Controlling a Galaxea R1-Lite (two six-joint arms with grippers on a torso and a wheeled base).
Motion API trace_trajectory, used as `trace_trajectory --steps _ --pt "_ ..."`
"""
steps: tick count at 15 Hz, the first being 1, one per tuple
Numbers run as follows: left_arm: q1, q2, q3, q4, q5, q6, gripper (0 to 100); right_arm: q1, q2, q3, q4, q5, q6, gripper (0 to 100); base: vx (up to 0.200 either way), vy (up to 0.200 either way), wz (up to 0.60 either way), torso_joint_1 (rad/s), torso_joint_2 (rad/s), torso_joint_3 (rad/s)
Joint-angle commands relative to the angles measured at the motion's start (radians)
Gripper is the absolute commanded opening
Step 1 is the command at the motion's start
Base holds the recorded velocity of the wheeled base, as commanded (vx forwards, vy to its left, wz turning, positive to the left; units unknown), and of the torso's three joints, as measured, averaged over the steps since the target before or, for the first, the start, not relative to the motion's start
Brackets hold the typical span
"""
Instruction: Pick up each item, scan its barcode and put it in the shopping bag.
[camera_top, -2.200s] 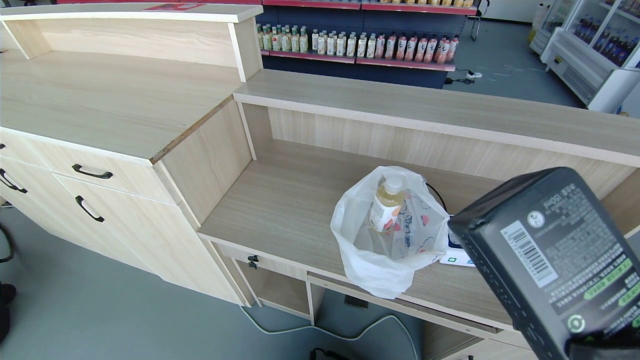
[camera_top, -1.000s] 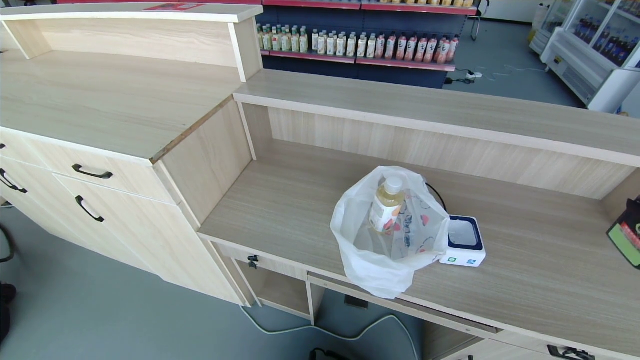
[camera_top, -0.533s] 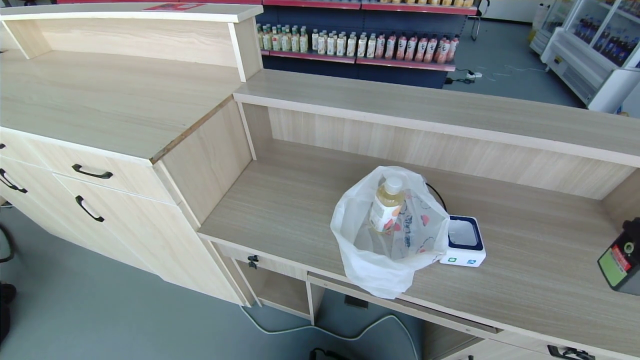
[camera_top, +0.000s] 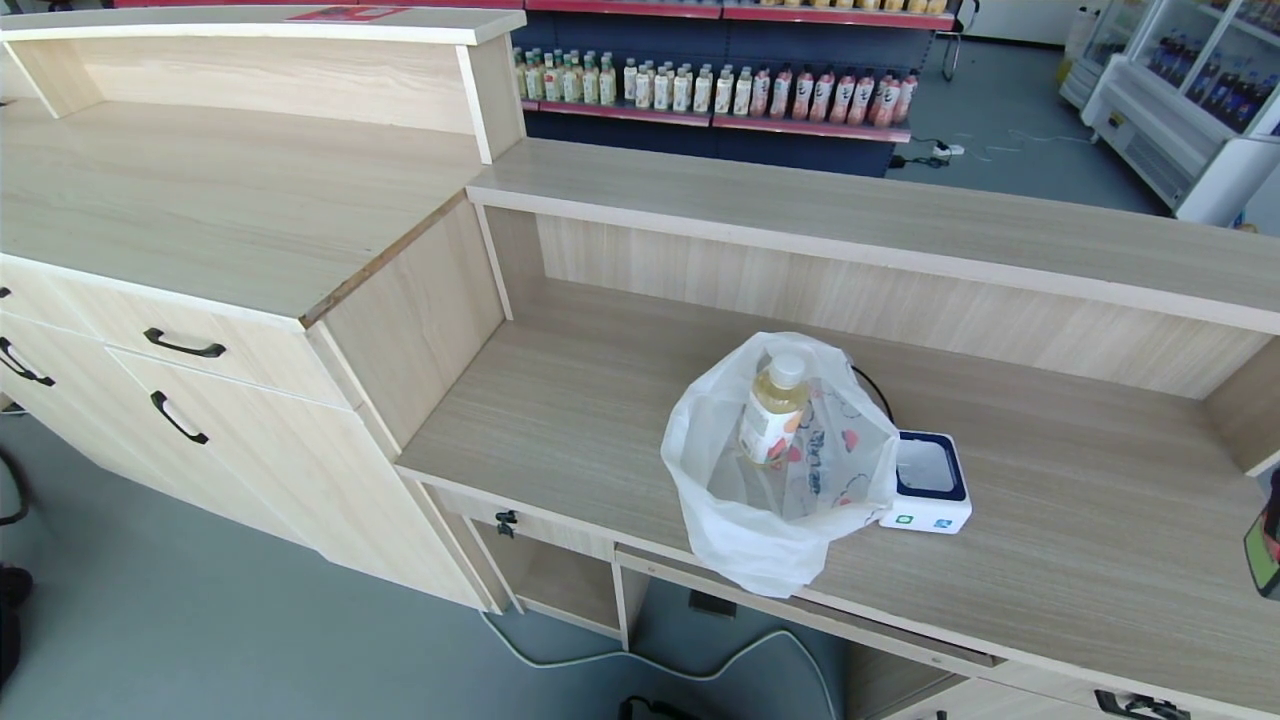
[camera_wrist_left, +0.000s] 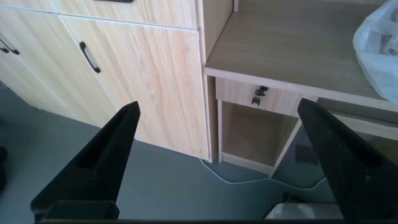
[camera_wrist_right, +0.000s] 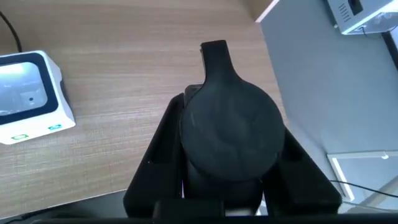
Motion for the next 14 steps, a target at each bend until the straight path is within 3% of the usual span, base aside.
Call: trace_trajectory --steps 1,3,5,6,9,12,14 --pt "0.000 0.000 0.000 0.000 0.000 0.000 100 0.002 0.010 -0.013 -0.004 0.024 0.009 0 0.000 0.000 0.60 0.002 0.00 0.002" --pt "0.000 0.000 0.000 0.000 0.000 0.000 100 0.006 0.020 -0.018 -0.035 0.043 0.016 0 0.000 0.000 0.60 0.000 0.00 0.000" --pt "0.000 0.000 0.000 0.000 0.000 0.000 100 0.013 0.063 -0.028 -0.071 0.140 0.068 0 0.000 0.000 0.00 0.000 0.00 0.000" --pt "0.000 0.000 0.000 0.000 0.000 0.000 100 0.008 0.135 -0.051 -0.130 0.251 0.189 0 0.000 0.000 0.00 0.000 0.00 0.000" --pt "0.000 0.000 0.000 0.000 0.000 0.000 100 0.006 0.330 -0.027 -0.395 0.278 0.261 0 0.000 0.000 0.00 0.000 0.00 0.000" --pt "0.000 0.000 0.000 0.000 0.000 0.000 100 0.006 0.446 -0.031 -0.447 0.287 0.382 0 0.000 0.000 0.00 0.000 0.00 0.000" --pt "0.000 0.000 0.000 0.000 0.000 0.000 100 0.006 0.501 -0.036 -0.496 0.387 0.483 0 0.000 0.000 0.00 0.000 0.00 0.000"
